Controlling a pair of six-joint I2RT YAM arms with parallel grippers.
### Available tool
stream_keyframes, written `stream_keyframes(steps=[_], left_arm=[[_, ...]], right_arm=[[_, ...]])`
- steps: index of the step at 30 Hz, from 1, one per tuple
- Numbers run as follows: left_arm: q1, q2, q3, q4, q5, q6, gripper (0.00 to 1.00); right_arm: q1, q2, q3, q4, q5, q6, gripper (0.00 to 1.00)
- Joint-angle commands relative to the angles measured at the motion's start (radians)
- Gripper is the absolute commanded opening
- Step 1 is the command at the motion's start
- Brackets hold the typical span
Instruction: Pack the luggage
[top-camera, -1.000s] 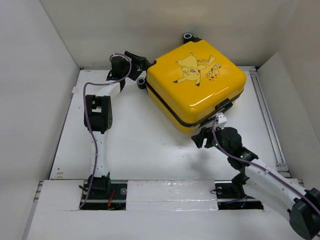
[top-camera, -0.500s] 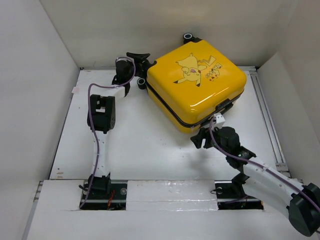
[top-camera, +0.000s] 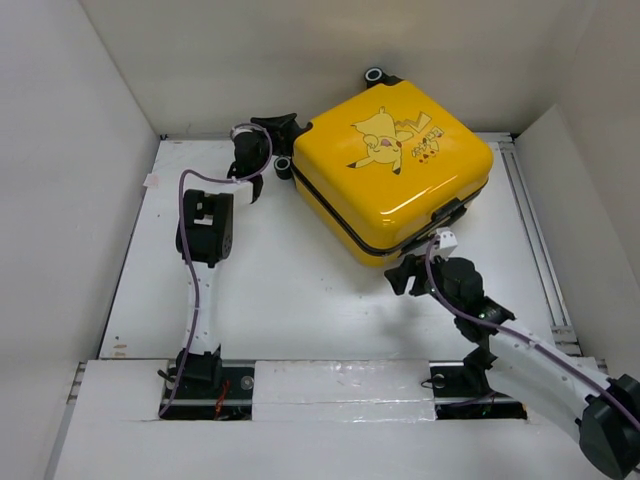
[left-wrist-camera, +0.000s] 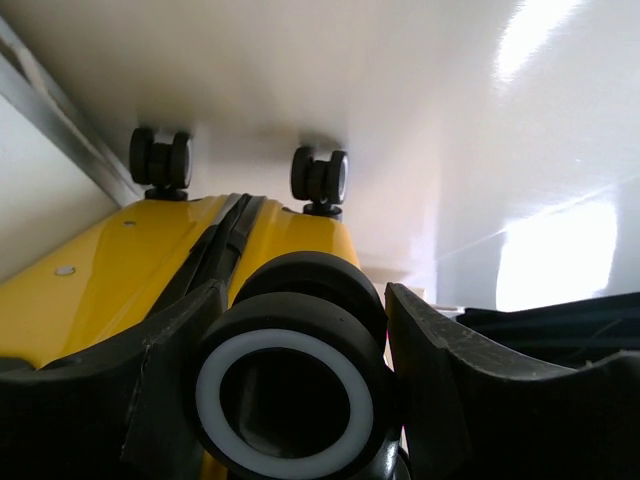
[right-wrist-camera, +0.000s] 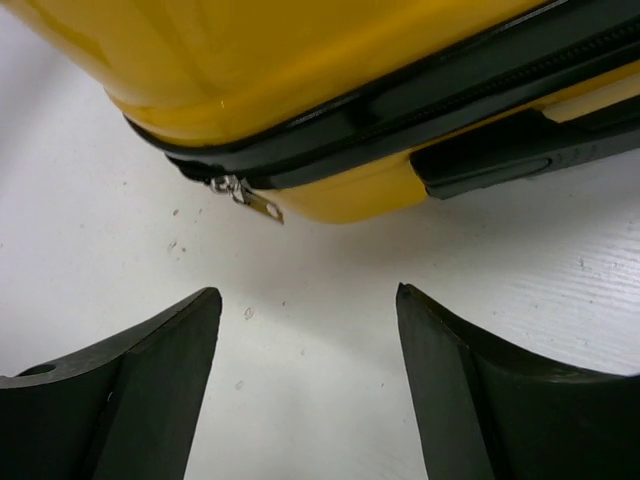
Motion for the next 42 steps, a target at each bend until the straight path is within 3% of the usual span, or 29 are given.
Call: stream_keyframes(steps=[1,8,12,15,22,28,29,30,33,34,37,42], left_arm=[[-0.016,-0.079,-0.072,0.173,-0.025,-0.008,0.0],[0.045,-0.186,-0.259,0.231,-0.027,0.064,0.0],[0.054,-0.214,-0.325,0.259,-0.016,0.086,0.0],[0.054,-0.237,-0.354,0.259,-0.007,0.109,0.0],[0.064,-0.279,-0.423,0.259,0.003,0.161,0.0],[0.064,-0.32,-0.466,0.24,-0.007,0.198,0.0],[0.064,-0.32,-0.466,0.24,-0.007,0.198,0.0],[0.064,-0.329,-0.466,0.24,-0.007,0.207,0.0],[0.064,-0.342,-0.484,0.231,-0.016,0.207,0.0],[0.064,-0.351,-0.484,0.231,-0.016,0.217,0.0],[0.064,-0.375,-0.507,0.222,-0.016,0.242,0.0],[0.064,-0.406,-0.544,0.213,-0.036,0.268,0.0]], right_arm=[[0.01,0.023,-0.011,0.136,0.025,-0.007,0.77],[0.01,0.25,0.019,0.428,0.011,-0.075,0.78],[0.019,0.307,0.015,0.56,0.075,-0.075,0.7],[0.019,0.321,0.015,0.621,0.126,-0.075,0.57],[0.039,0.261,0.005,0.623,0.126,-0.102,0.63],[0.059,0.18,-0.013,0.594,0.137,-0.138,0.59],[0.059,0.18,-0.004,0.594,0.137,-0.138,0.57],[0.059,0.197,0.007,0.594,0.137,-0.147,0.47],[0.059,0.249,0.022,0.62,0.103,-0.147,0.32],[0.059,0.261,0.033,0.63,0.103,-0.147,0.22],[0.068,0.28,0.033,0.66,0.094,-0.147,0.04],[0.13,0.209,0.033,0.59,0.143,-0.147,0.0]])
